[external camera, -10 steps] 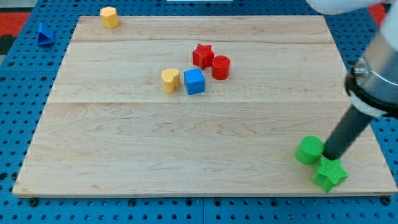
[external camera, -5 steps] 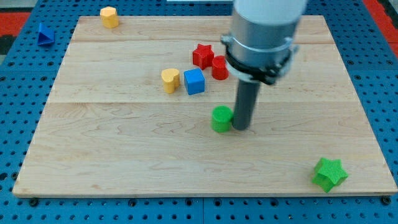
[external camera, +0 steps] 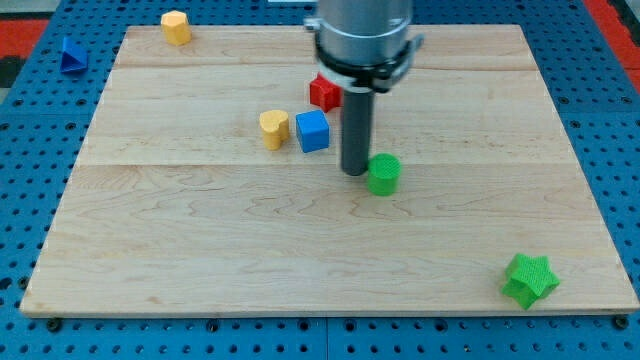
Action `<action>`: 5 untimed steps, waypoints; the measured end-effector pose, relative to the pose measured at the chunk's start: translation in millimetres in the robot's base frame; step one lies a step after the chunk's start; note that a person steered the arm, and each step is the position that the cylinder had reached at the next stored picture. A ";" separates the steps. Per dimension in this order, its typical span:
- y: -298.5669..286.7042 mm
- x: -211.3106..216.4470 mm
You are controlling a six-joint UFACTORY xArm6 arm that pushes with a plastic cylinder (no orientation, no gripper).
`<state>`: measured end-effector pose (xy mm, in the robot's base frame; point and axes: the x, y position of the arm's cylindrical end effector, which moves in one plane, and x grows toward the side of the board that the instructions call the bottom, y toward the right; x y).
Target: Move the green circle bottom diagonally to the red circle
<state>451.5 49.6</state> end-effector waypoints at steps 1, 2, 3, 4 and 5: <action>4.3 21.4; 4.3 54.9; 7.6 63.3; 25.7 -16.4; 40.2 -52.9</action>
